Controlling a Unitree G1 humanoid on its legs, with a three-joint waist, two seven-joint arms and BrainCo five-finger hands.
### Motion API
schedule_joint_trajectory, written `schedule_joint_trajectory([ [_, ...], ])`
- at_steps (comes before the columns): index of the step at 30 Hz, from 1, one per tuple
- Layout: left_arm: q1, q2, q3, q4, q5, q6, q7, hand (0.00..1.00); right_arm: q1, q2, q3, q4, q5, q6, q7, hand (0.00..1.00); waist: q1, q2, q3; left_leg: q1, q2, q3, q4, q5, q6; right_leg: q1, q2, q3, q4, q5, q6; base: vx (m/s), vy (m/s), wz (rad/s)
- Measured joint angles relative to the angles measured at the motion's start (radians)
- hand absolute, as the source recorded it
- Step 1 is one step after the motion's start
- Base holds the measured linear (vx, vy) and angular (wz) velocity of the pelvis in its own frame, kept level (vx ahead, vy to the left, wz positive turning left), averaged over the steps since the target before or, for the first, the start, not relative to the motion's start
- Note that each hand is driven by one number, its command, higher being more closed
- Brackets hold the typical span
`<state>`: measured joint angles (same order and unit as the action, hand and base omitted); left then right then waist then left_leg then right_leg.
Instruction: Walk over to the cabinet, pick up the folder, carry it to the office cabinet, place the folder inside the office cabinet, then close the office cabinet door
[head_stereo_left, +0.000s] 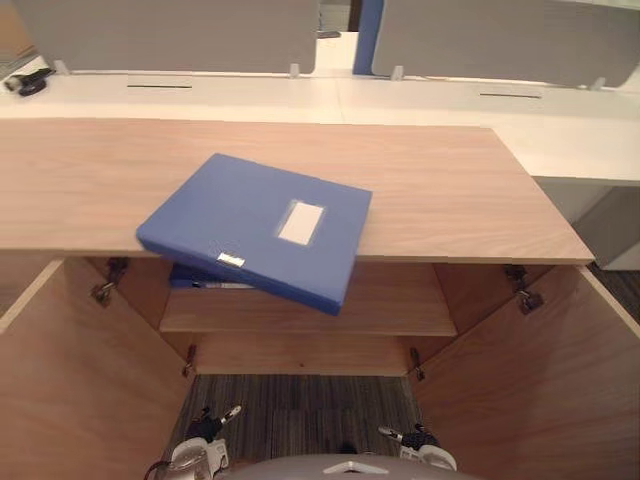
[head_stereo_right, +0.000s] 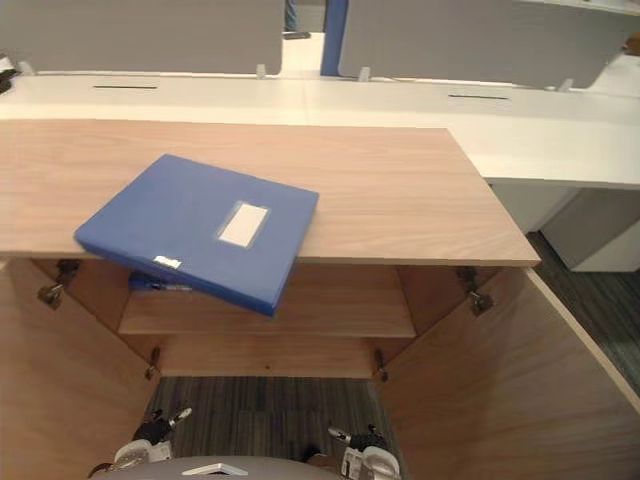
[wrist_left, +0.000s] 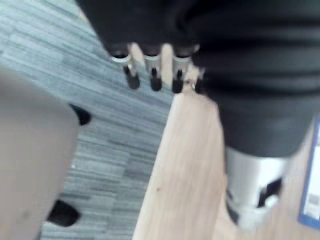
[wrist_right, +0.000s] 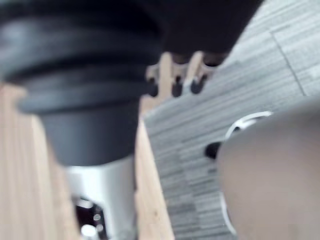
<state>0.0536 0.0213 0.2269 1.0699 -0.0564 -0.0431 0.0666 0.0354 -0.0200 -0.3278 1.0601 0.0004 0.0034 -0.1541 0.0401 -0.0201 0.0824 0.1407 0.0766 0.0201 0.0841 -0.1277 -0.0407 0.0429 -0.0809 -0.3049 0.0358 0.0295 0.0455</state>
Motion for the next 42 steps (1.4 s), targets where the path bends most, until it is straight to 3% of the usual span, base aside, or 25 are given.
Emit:
schedule_joint_trajectory([
  [4,0.004,0.016,-0.027,-0.020,0.000,-0.001,0.024,0.00,-0.001,0.002,-0.008,0.003,0.001,0.000,-0.001,0.00,-0.002,0.002,0.006,0.000,-0.013,-0.020,-0.017,0.002,0.008,0.030,-0.002,-0.003,-0.072,0.048,0.002,-0.20,0.020,0.09],
  [7,0.033,0.019,-0.055,-0.151,-0.001,-0.002,0.047,0.00,0.003,-0.002,0.009,-0.012,0.004,-0.001,-0.003,0.00,-0.008,0.002,0.011,-0.005,-0.014,-0.026,-0.020,-0.003,0.006,0.038,0.000,0.017,-0.109,0.052,0.008,-0.17,-0.024,0.03],
  [8,0.053,0.020,-0.066,-0.249,-0.001,-0.003,0.059,0.00,0.013,-0.003,0.015,-0.029,0.005,-0.002,-0.004,0.00,-0.009,0.006,0.009,-0.014,-0.010,-0.037,-0.028,-0.003,0.007,0.036,0.004,0.018,-0.119,0.053,0.007,-0.11,-0.069,0.14],
  [9,0.075,0.027,-0.078,-0.366,-0.001,-0.011,0.065,0.00,0.013,-0.004,0.021,-0.041,0.015,-0.005,-0.005,0.00,-0.013,0.011,0.012,-0.023,-0.003,-0.048,-0.035,-0.001,0.007,0.016,0.015,0.030,-0.074,0.068,-0.028,-0.08,-0.067,0.23],
  [12,0.153,0.044,-0.079,-0.635,0.000,-0.034,0.078,0.00,0.041,-0.022,0.036,-0.081,0.014,-0.013,-0.008,0.00,-0.012,0.013,0.014,-0.019,0.003,-0.064,-0.035,0.003,-0.001,0.015,0.029,0.043,-0.065,0.036,-0.015,-0.03,-0.054,0.15],
  [15,0.216,0.061,-0.075,-0.856,0.017,-0.057,0.101,0.00,0.062,-0.046,0.052,-0.112,0.012,-0.023,-0.009,0.00,-0.008,0.036,0.016,-0.021,0.016,-0.072,-0.038,0.003,-0.002,0.016,0.047,0.043,-0.071,0.034,-0.018,0.01,-0.069,0.00],
  [16,0.229,0.070,-0.075,-0.962,0.063,-0.068,0.112,0.00,0.069,-0.052,0.052,-0.115,0.010,-0.023,-0.009,0.00,-0.007,0.050,0.010,-0.018,0.024,-0.074,-0.038,0.002,-0.003,0.024,0.056,0.042,-0.081,0.034,-0.018,0.00,0.000,0.00],
  [20,0.235,0.080,-0.078,-1.124,0.179,-0.100,0.152,0.00,0.081,-0.069,0.083,-0.124,-0.007,-0.027,-0.009,0.00,-0.006,0.055,-0.004,-0.014,0.035,-0.074,-0.034,0.009,-0.013,0.038,0.070,0.043,-0.094,0.033,-0.019,0.04,0.010,-0.02],
  [25,0.234,0.108,-0.071,-1.183,0.342,-0.108,0.229,0.00,0.100,-0.069,0.090,-0.120,-0.009,-0.030,-0.009,0.00,-0.008,0.050,-0.027,0.021,0.035,-0.071,-0.037,0.013,-0.020,0.080,0.072,0.045,-0.108,0.039,-0.021,0.09,0.059,0.00],
  [27,0.234,0.157,-0.068,-1.214,0.414,-0.107,0.264,0.00,0.096,-0.068,0.096,-0.104,-0.009,-0.030,-0.009,0.00,-0.007,0.038,-0.034,0.023,0.032,-0.070,-0.046,0.012,-0.019,0.080,0.071,0.049,-0.115,0.045,-0.026,0.08,0.066,-0.01],
  [30,0.232,0.206,-0.067,-1.271,0.483,-0.107,0.292,0.00,0.097,-0.072,0.098,-0.100,-0.012,-0.031,-0.009,0.00,-0.009,0.042,-0.030,0.052,0.028,-0.066,-0.058,0.012,-0.016,0.098,0.069,0.053,-0.116,0.045,-0.027,0.07,0.067,-0.05],
  [39,0.202,0.414,-0.085,-1.378,0.665,-0.139,0.306,0.00,0.089,-0.102,0.161,-0.095,-0.038,-0.045,-0.007,0.00,-0.035,0.052,-0.026,0.056,0.018,-0.065,-0.067,0.011,-0.014,0.097,0.065,0.063,-0.120,0.046,-0.024,-0.01,0.038,-0.02],
  [42,0.189,0.450,-0.112,-1.385,0.700,-0.155,0.306,0.00,0.089,-0.118,0.163,-0.091,-0.039,-0.045,-0.007,0.00,-0.041,0.057,-0.022,0.056,0.018,-0.065,-0.067,0.011,-0.014,0.096,0.065,0.066,-0.123,0.046,-0.023,-0.04,0.025,-0.02],
])
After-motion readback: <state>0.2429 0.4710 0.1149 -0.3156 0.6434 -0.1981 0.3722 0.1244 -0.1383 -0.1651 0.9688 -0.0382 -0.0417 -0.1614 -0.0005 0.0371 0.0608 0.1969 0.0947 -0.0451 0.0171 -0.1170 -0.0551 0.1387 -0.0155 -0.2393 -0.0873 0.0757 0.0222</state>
